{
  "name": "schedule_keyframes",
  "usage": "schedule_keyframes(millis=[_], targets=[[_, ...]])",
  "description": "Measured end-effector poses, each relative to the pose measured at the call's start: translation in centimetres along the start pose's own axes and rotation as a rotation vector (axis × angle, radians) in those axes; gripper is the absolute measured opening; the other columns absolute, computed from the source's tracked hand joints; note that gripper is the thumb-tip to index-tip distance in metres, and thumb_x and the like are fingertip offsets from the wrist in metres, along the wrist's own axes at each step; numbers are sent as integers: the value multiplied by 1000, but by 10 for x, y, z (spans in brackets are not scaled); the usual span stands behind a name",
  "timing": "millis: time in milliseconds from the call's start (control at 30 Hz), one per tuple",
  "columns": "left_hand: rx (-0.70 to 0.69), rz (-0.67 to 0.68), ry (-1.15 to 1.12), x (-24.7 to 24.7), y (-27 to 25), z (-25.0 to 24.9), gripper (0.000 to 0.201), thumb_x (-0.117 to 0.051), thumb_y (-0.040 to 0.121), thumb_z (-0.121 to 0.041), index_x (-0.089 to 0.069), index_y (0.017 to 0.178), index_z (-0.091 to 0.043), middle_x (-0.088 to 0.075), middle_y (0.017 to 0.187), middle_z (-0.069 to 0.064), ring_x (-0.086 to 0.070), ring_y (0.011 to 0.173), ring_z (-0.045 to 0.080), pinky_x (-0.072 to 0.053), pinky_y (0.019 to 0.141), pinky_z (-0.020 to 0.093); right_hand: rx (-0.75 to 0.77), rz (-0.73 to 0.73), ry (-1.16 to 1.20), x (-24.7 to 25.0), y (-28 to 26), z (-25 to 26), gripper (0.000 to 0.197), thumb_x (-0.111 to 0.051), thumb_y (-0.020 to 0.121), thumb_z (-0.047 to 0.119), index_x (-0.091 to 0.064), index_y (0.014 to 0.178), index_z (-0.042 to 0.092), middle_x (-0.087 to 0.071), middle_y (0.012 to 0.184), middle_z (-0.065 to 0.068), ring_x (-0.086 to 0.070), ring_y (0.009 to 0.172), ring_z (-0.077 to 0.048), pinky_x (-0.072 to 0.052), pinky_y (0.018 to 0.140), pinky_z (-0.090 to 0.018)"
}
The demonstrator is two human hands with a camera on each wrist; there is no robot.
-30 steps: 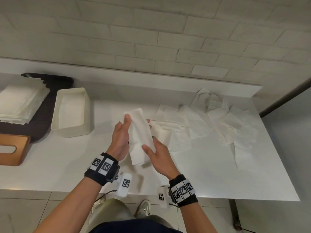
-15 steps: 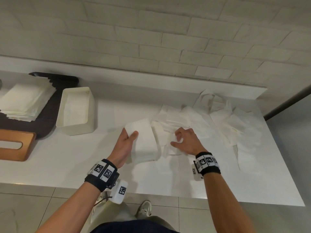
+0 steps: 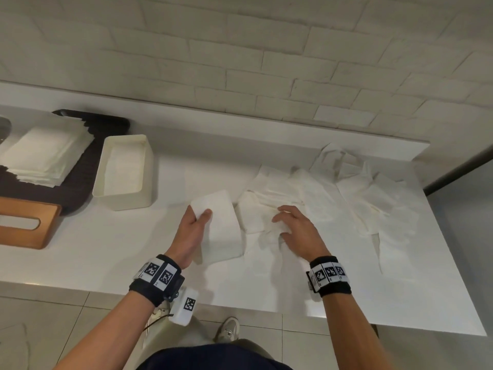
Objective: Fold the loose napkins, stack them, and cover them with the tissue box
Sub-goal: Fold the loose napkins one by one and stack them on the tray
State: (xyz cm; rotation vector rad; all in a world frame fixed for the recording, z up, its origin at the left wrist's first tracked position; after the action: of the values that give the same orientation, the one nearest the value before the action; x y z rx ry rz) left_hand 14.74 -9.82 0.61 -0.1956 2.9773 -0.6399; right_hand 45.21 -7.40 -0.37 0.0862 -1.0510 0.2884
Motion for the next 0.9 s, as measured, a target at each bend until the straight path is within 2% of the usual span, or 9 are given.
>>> schedule_keyframes(millis=[67, 133, 200, 300, 400, 567, 667, 800, 900], targets=[[0, -15, -18, -1, 1, -1, 33, -59, 106, -38, -61, 138, -32, -73, 135, -7, -67, 127, 23, -49, 114, 57, -32, -196, 180, 18, 0, 9, 10, -69, 103, 20, -77, 108, 24, -63, 129, 14, -66, 107, -7, -55, 95, -36], [0, -17, -48, -6, -1, -5, 28, -53, 113, -31, -63, 139, -26, -74, 134, -3, -69, 126, 24, -51, 113, 54, -78, -260, 391, 37, -5, 32, 37, -70, 105, 43, -66, 80, 17, -62, 89, 14, -58, 79, -5, -49, 77, -33], [-1, 2, -77, -14, -5, -12, 29, -47, 116, -30, -65, 137, -20, -76, 130, 1, -71, 123, 26, -55, 109, 51, -86, -217, 670, 53, -10, 73, 40, -72, 104, 42, -63, 75, 15, -64, 75, 13, -58, 70, -7, -46, 69, -31], [11, 22, -135, -30, -13, -25, 32, -43, 117, -31, -68, 132, -18, -80, 121, 4, -77, 111, 23, -62, 88, 36, -90, -209, 877, 41, -5, 120, 13, -73, 105, 31, -80, 107, 20, -82, 103, 9, -78, 93, -12, -62, 79, -34], [37, 35, -170, -37, -18, -35, 31, -44, 116, -29, -72, 125, -19, -82, 110, 5, -78, 95, 21, -59, 74, 31, -185, -287, 685, 0, 7, 134, 30, -64, 106, 51, -75, 119, 27, -80, 111, 13, -75, 103, -9, -60, 94, -39], [79, 47, -254, -25, -21, -47, 61, -31, 113, -58, -70, 133, -14, -80, 121, 10, -76, 114, 27, -57, 97, 41, -222, -344, 527, -27, 15, 149, 40, -49, 107, 65, -62, 114, 28, -75, 98, 11, -70, 91, -18, -58, 84, -40], [-38, 75, -140, -13, -18, -54, 45, -43, 114, -47, -71, 132, -16, -79, 124, 7, -74, 119, 27, -54, 109, 51, -174, -319, 375, -21, 18, 174, 35, -47, 109, 63, -52, 113, 29, -67, 83, 14, -65, 75, -17, -57, 70, -41], [-229, -41, 10, 21, -9, -64, 26, -49, 115, -25, -72, 125, -19, -79, 120, -1, -73, 118, 18, -53, 111, 53, -113, -568, 273, -12, 24, 203, 44, -47, 109, 58, -45, 140, 26, -56, 118, 10, -56, 111, -18, -50, 93, -37], [-260, -42, 6, 45, -3, -84, 27, -48, 116, -29, -71, 123, -17, -80, 118, 1, -74, 116, 18, -54, 110, 51, -23, -375, 609, -35, 41, 229, 45, -46, 113, 49, -25, 152, 42, -54, 140, 8, -59, 124, -17, -54, 105, -43]])
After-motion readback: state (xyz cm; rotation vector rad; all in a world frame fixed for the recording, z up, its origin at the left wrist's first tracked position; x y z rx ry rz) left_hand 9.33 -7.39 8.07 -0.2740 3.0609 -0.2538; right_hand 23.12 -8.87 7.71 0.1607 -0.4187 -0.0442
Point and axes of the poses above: each hand's wrist, its own y-axis towards the middle knuckle, its own x-axis out of the back of the hand, z = x × y, the point moved 4 cm from there along y, towards the middle knuckle
